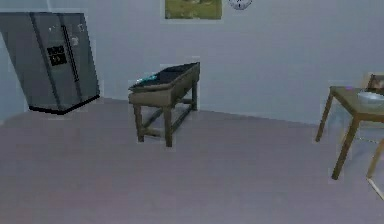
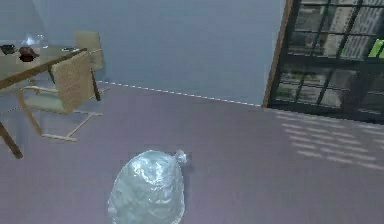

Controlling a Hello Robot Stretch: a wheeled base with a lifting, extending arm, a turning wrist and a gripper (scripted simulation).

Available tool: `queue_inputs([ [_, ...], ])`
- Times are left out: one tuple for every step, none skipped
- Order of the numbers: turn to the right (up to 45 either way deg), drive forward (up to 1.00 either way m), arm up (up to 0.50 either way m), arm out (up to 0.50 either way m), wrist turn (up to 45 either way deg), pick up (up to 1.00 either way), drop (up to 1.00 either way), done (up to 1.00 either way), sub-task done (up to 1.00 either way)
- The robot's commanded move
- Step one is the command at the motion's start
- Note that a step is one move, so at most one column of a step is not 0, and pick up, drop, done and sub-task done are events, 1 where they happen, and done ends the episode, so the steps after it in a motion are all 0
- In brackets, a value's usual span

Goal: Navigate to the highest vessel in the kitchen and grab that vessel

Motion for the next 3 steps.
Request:
queue_inputs([
  [18.0, 0.0, 0.0, 0.0, 0.0, 0.0, 0.0, 0.0, 0.0],
  [0.0, 0.6, 0.0, 0.0, 0.0, 0.0, 0.0, 0.0, 0.0],
  [-45.0, 0.0, 0.0, 0.0, 0.0, 0.0, 0.0, 0.0, 0.0],
])
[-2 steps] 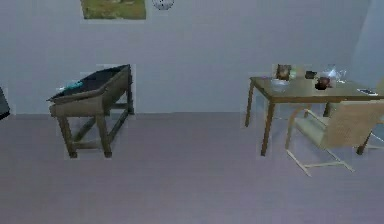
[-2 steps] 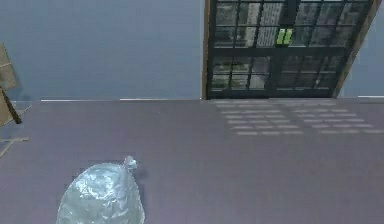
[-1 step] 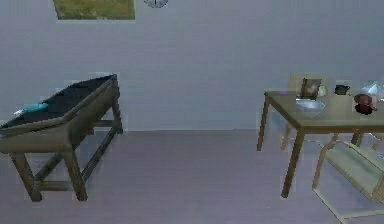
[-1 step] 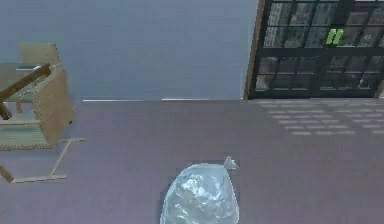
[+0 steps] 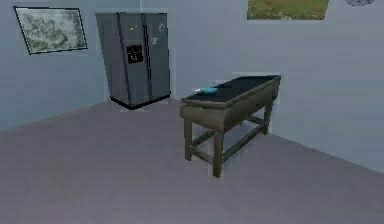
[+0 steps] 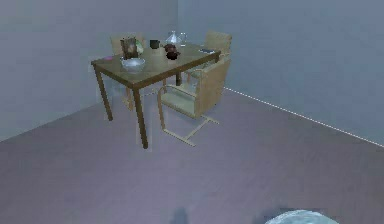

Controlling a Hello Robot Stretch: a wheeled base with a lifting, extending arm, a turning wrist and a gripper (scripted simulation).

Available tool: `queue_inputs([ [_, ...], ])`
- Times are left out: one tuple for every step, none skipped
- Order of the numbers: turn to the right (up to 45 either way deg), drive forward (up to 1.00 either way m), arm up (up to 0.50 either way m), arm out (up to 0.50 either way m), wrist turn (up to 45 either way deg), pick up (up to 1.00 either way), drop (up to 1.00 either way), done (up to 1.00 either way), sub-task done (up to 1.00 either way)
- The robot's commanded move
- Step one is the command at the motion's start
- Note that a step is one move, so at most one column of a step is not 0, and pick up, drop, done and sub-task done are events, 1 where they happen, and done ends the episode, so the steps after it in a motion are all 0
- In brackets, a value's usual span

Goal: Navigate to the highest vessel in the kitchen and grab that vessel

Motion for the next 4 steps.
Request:
queue_inputs([
  [-9.0, 0.0, 0.0, 0.0, 0.0, 0.0, 0.0, 0.0, 0.0],
  [0.0, 0.1, 0.0, 0.0, 0.0, 0.0, 0.0, 0.0, 0.0],
  [45.0, 0.0, 0.0, 0.0, 0.0, 0.0, 0.0, 0.0, 0.0],
  [12.0, 0.0, 0.0, 0.0, 0.0, 0.0, 0.0, 0.0, 0.0],
])
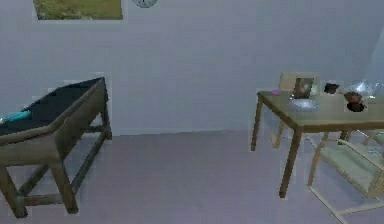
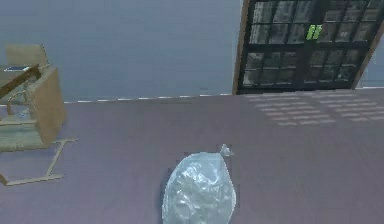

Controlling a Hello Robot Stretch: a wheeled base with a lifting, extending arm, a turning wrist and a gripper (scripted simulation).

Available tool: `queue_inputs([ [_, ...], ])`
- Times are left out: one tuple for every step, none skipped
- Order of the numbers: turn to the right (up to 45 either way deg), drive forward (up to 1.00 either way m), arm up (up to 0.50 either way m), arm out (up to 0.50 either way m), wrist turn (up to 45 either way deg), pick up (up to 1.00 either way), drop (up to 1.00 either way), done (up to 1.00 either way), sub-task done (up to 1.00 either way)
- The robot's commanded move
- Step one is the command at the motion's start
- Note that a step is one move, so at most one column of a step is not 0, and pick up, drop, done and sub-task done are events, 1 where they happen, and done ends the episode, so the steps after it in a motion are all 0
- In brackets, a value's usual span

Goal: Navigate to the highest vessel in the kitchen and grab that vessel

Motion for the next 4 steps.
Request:
queue_inputs([
  [0.0, 1.0, 0.0, 0.0, 0.0, 0.0, 0.0, 0.0, 0.0],
  [3.0, 0.0, 0.0, 0.0, 0.0, 0.0, 0.0, 0.0, 0.0],
  [0.0, 1.0, 0.0, 0.0, 0.0, 0.0, 0.0, 0.0, 0.0],
  [45.0, 0.0, 0.0, 0.0, 0.0, 0.0, 0.0, 0.0, 0.0],
])
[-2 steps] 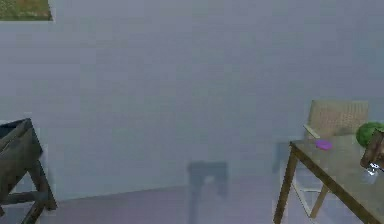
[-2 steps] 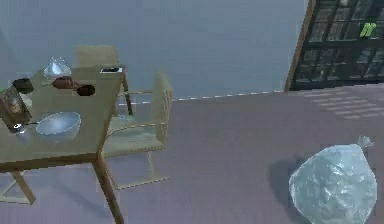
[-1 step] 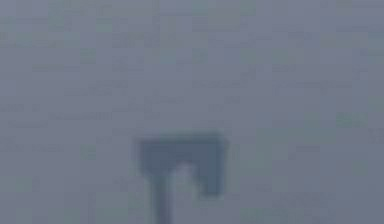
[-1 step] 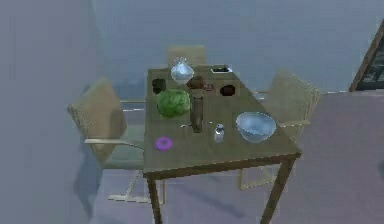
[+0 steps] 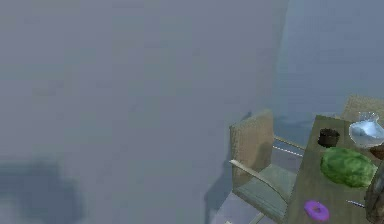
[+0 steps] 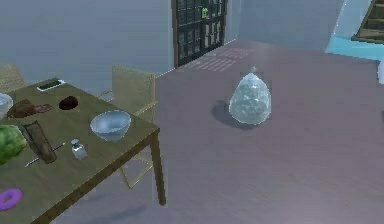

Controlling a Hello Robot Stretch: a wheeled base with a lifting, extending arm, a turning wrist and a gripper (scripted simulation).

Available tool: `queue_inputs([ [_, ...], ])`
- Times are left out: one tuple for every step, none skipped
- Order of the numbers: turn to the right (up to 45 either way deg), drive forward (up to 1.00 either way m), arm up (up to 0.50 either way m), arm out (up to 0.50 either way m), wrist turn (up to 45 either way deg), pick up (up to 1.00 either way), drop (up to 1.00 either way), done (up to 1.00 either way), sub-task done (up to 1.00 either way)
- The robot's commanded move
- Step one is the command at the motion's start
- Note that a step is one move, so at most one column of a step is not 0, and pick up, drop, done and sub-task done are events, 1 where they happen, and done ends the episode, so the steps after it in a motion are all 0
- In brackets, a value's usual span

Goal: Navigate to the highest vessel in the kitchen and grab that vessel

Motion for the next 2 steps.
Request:
queue_inputs([
  [3.0, 0.0, 0.0, 0.0, 0.0, 0.0, 0.0, 0.0, 0.0],
  [0.0, 0.3, 0.0, 0.0, 0.0, 0.0, 0.0, 0.0, 0.0],
])
